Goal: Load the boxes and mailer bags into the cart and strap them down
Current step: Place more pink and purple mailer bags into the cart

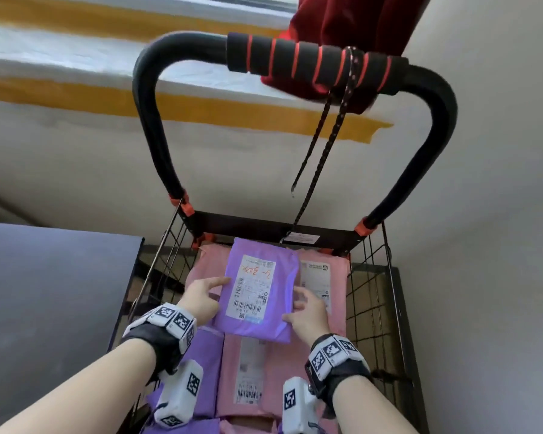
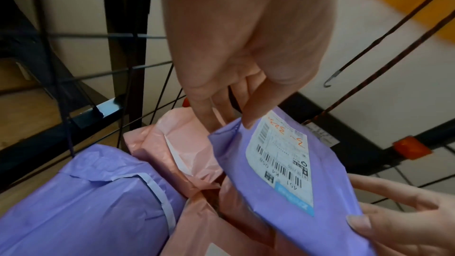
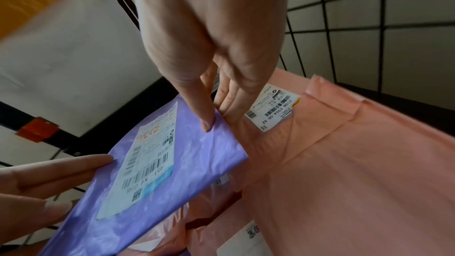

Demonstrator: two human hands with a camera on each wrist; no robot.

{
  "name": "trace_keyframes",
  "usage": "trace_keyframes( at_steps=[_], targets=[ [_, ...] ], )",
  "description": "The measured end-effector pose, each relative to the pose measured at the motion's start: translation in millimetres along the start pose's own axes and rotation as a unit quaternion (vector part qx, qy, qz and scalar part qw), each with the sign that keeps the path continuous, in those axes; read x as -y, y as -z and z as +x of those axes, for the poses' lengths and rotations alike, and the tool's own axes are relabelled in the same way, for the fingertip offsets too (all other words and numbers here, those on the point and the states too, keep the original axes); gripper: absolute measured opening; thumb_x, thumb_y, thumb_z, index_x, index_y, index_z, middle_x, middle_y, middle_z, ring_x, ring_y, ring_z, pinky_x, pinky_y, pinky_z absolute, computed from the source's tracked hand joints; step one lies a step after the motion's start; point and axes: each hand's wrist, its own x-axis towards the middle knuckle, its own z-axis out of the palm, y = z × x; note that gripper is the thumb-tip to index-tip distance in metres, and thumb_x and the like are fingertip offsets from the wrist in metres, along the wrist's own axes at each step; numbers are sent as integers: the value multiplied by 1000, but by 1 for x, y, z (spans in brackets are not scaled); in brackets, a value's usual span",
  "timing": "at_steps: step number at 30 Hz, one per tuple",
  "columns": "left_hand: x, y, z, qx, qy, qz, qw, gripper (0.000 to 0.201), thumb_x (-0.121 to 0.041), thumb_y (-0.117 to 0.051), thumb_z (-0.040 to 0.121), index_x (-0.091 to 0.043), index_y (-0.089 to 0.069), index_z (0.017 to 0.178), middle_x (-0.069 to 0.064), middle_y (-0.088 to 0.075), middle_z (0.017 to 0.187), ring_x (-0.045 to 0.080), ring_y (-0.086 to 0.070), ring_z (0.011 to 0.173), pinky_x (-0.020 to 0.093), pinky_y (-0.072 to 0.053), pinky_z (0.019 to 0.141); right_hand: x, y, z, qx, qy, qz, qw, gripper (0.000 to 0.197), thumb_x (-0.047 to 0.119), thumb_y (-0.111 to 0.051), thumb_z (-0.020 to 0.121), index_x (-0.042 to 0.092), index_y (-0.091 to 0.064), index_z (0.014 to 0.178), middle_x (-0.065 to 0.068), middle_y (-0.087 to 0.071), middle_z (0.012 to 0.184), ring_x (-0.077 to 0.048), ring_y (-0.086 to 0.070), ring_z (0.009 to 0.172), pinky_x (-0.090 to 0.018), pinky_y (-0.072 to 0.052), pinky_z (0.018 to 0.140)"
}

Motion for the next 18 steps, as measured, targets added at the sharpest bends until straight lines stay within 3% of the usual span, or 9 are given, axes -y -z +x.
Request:
trace_keyframes(
  at_steps=[2, 6, 9, 11, 14, 18],
  targets=[
    [7, -3, 18, 4, 11, 8, 1000, 67, 18, -39, 75, -16, -55, 131, -11, -66, 86, 22, -70, 80, 39, -60, 71, -3, -5, 21, 0, -12, -12, 1000, 58, -17, -67, 73, 9, -56, 124, 7, -55, 80, -16, -57, 84, -25, -49, 71],
    [20, -13, 38, 16, 44, -21, 999, 60, 15, -41, 83, -14, -49, 135, 2, -68, 86, 17, -66, 76, 14, -54, 55, -12, -17, 50, -7, -31, -34, 999, 52, -17, -62, 74, 6, -59, 120, 8, -54, 72, -18, -57, 80, -23, -46, 70],
    [26, -17, 46, 17, 61, -31, 997, 52, 12, -45, 86, -9, -50, 134, 12, -65, 98, 24, -65, 85, 27, -56, 69, -18, -24, 57, -22, -45, -53, 997, 42, -12, -59, 77, 7, -63, 114, -1, -63, 80, -16, -56, 79, -18, -41, 67],
    [27, -17, 46, 17, 68, -21, 997, 49, 12, -48, 86, -6, -52, 131, 5, -57, 113, 25, -62, 99, 35, -52, 84, -20, -26, 57, -19, -57, -55, 997, 42, -10, -63, 76, 6, -63, 114, -7, -69, 94, -15, -58, 81, -18, -41, 70],
    [27, -13, 42, 15, 75, 1, 997, 45, 7, -55, 84, -6, -56, 127, 6, -52, 133, 27, -59, 115, 32, -48, 94, -17, -24, 51, 1, -70, -47, 996, 47, -8, -68, 74, 2, -58, 119, -11, -68, 99, -16, -59, 84, -21, -45, 74],
    [16, -11, 26, 16, 91, 47, 995, 42, -2, -60, 85, -9, -58, 126, 15, -57, 130, 27, -58, 116, 30, -47, 95, -11, -18, 36, 28, -77, -77, 994, 45, -7, -69, 74, 2, -58, 117, -14, -69, 100, -18, -61, 88, -19, -44, 77]
  ],
)
